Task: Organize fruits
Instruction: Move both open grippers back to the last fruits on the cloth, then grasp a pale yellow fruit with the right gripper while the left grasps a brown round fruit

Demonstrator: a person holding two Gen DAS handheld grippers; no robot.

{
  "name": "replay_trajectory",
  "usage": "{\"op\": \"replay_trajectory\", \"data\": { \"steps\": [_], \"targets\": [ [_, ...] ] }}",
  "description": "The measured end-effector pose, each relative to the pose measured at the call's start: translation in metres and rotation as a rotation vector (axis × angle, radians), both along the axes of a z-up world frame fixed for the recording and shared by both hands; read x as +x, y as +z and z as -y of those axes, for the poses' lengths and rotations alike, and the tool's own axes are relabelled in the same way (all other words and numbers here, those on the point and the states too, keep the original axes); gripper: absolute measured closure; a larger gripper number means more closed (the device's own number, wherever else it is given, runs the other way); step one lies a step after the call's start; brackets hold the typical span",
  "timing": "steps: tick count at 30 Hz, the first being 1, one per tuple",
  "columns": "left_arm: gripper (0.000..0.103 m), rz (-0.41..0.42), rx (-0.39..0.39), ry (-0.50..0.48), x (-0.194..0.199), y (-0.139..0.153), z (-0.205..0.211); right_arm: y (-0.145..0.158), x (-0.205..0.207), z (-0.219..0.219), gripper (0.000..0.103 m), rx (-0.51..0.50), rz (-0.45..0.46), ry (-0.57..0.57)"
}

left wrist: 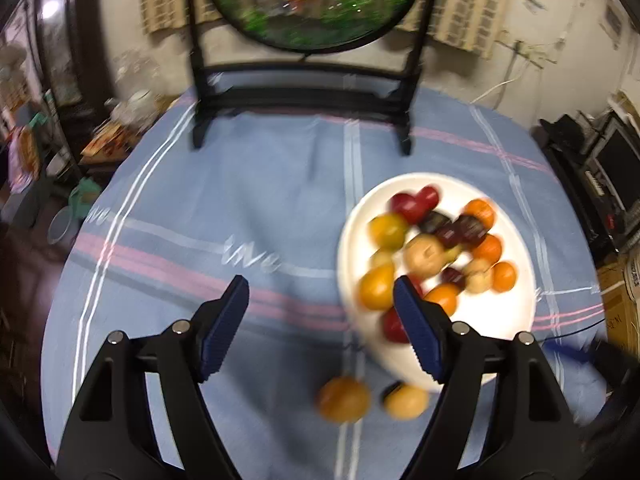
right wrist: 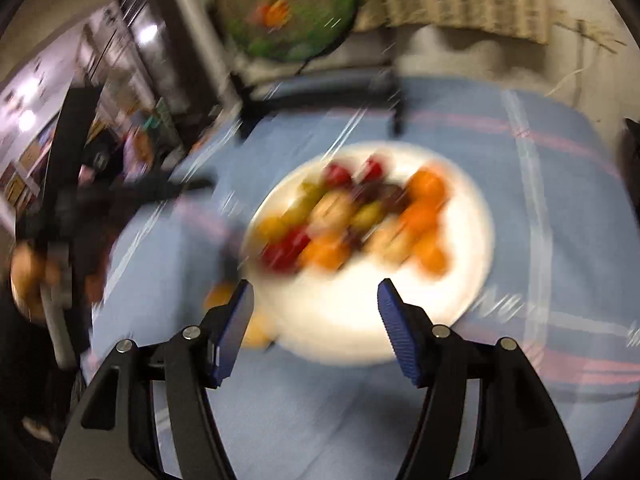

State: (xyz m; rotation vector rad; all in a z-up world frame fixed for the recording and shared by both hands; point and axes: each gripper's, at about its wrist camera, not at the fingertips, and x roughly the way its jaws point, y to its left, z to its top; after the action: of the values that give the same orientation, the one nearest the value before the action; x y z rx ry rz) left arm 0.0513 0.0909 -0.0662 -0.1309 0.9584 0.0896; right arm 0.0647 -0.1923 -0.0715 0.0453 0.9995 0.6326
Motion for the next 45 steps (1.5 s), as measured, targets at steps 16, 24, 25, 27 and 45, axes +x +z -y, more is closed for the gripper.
{"op": "replay_trajectory", "data": {
  "steps": [16,24,25,27,45],
  "targets": [
    [0.025,-0.101,-0.030,0.061,-0.081,-0.029,-0.054,-0.082,-0.007,-0.085,0.060,-0.079,-0.129,-0.047],
    [0.025,-0.102,-0.048,-0.041,-0.079,-0.036,-0.034,-0.069,-0.018,-0.069,0.064,-0.056,-0.152,-0.038],
    [0.025,-0.104,-0.048,-0.075,-0.076,-0.039,-0.025,-0.064,-0.025,-0.061,0.064,-0.041,-0.158,-0.048],
    [0.025,-0.101,-0.027,-0.118,-0.070,-0.045,-0.008,-0.060,-0.033,-0.047,0.064,-0.027,-0.162,-0.068],
    [0.059,-0.159,0.041,-0.251,-0.049,-0.088,0.034,-0.057,-0.061,-0.008,0.064,0.007,-0.196,-0.164]
  ]
}}
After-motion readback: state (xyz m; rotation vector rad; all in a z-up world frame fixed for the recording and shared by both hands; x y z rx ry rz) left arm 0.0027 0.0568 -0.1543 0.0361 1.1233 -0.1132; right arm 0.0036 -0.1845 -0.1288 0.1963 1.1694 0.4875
